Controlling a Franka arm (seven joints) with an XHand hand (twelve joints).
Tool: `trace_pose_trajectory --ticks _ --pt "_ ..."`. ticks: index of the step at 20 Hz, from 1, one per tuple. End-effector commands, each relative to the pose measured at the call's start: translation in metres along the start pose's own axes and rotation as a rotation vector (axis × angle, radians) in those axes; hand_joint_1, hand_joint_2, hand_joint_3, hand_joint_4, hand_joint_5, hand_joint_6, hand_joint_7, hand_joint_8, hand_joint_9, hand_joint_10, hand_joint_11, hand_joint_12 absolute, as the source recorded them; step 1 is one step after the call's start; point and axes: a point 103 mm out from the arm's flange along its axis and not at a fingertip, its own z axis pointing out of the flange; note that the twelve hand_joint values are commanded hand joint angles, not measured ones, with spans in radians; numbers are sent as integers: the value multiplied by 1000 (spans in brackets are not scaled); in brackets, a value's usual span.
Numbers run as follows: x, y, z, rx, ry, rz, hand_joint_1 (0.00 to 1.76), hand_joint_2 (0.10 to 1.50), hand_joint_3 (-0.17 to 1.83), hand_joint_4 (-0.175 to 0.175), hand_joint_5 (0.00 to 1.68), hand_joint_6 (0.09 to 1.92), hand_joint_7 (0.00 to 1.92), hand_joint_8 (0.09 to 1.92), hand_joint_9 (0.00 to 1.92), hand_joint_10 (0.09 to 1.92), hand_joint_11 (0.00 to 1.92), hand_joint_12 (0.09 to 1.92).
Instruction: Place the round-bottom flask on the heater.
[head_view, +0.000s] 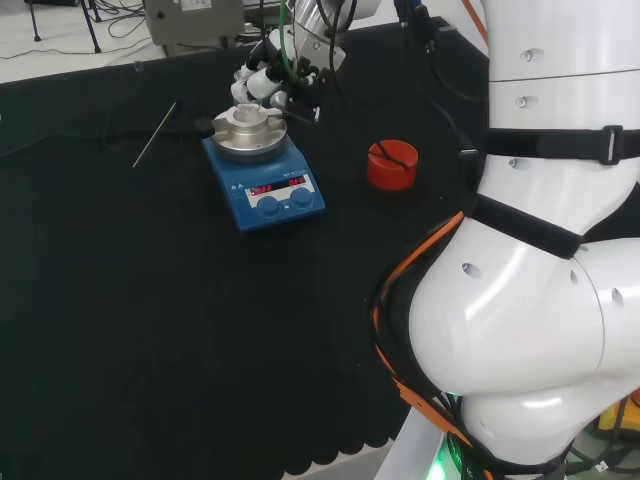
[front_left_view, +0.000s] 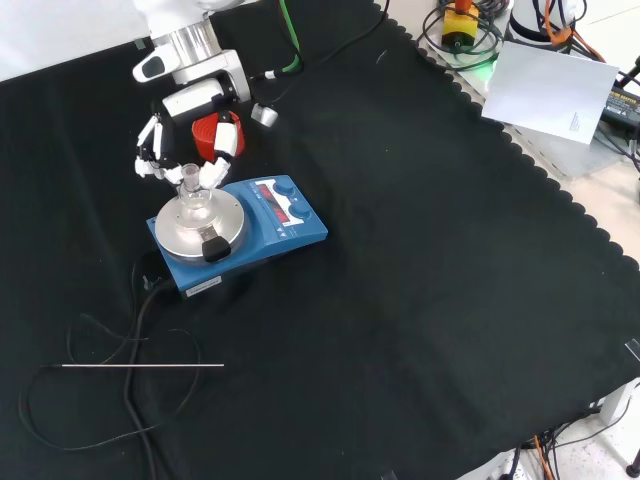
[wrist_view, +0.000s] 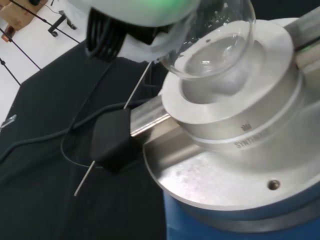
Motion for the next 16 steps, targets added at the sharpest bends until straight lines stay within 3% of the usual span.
trace_pose_trajectory --ticks 1,7,16 --pt "-2 0 3 5 -15 8 1122 614 780 175 1228 811 518 597 797 513 543 1206" --pt "1 1 8 19 -19 -5 1122 614 779 175 1229 809 518 597 796 514 541 1208" --pt "-2 1 13 16 -44 23 1123 614 778 175 1230 807 517 598 795 516 538 1210"
